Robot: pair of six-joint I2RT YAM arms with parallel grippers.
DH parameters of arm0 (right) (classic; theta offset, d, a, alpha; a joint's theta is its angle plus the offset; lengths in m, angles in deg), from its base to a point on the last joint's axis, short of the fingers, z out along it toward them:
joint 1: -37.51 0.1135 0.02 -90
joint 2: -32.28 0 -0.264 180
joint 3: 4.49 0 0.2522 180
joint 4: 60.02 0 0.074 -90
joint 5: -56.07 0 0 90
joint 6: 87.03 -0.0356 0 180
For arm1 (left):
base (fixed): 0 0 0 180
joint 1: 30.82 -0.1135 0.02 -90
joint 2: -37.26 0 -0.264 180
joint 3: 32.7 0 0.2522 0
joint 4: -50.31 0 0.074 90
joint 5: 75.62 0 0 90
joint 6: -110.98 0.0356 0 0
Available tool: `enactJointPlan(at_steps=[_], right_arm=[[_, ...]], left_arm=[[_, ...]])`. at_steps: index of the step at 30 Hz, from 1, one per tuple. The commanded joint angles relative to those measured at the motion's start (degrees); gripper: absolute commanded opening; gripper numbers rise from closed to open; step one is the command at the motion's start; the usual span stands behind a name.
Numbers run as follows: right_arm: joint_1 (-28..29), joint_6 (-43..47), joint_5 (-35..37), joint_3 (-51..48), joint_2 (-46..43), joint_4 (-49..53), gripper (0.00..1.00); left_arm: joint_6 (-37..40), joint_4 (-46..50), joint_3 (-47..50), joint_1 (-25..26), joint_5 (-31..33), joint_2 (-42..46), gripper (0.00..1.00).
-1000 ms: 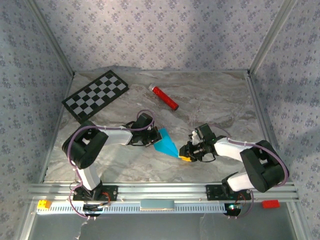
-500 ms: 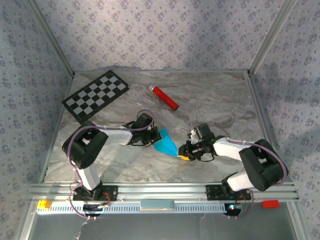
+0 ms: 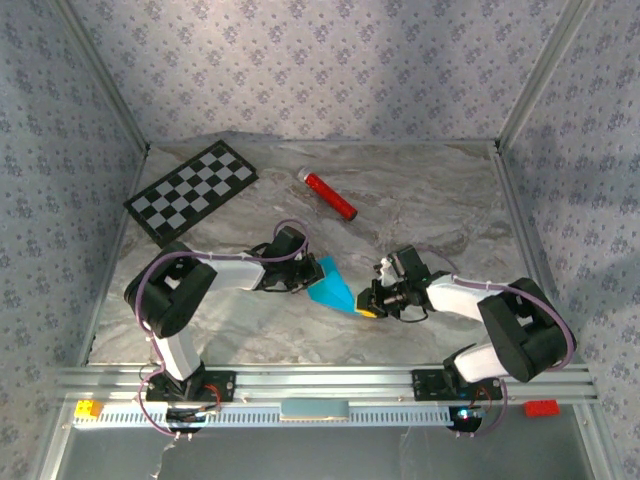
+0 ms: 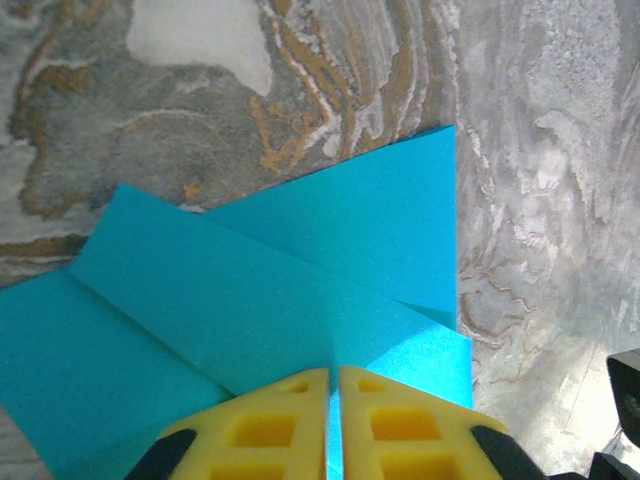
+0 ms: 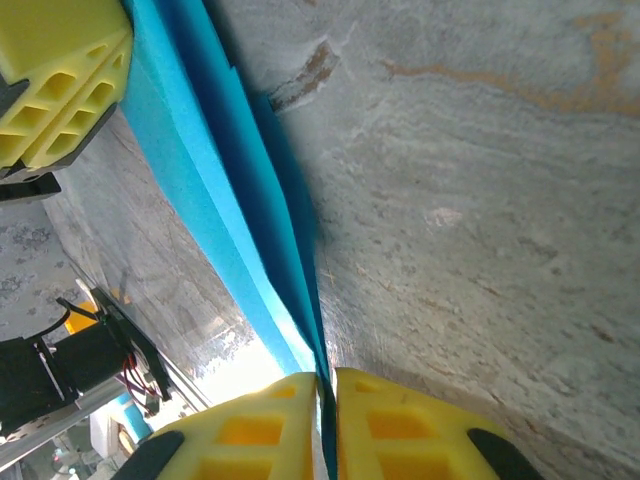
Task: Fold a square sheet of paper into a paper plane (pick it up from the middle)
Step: Turn over the paper at the center of the table.
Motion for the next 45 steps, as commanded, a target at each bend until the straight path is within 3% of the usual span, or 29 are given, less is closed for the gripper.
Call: enactJointPlan(at_steps=[1,7,10,13,19,27,29,32,38,45], right_arm=[[-0.08,1.22,-1.65,1.00,0.14,0.26,0.08],[-0.66,2.89,0.02,1.16,-3.86,3.72,0.04],[-0.86,3.98,3.96,1.92,-8.94,7.80,0.03],[-0.78,7.23,8.46,3.93,-14.76,13.51,0.03],[0.37,15.19,20.93,11.15,-23.16,28.03,0.02],[6.48,21.00,40.77,20.24,-25.98,39.97,0.03],[9.27,22.74,47.02,22.33,-25.16,42.85,0.02],[14.12,25.03,56.95,25.28,-22.67,46.72,0.02],[21.45,23.30,75.80,31.37,-13.04,56.01,0.01],[28.10,21.27,83.60,33.76,-4.62,58.17,0.01]], left_arm=[[0.26,-1.62,0.59,0.08,-1.46,1.48,0.15],[2.31,-0.49,0.55,0.10,0.11,8.06,0.34],[5.28,2.08,0.55,0.51,2.98,13.35,0.49],[8.14,6.35,0.57,1.05,7.49,19.62,0.56],[10.36,10.29,4.33,1.10,17.04,32.77,0.57],[12.91,8.14,14.58,1.04,26.59,48.81,0.57],[12.71,9.16,16.45,0.72,27.15,51.61,0.56],[9.33,13.51,17.66,-0.20,27.73,54.58,0.63],[6.86,14.75,19.36,-2.31,24.04,56.04,0.65],[6.04,17.73,18.04,-3.75,23.87,55.27,0.66]])
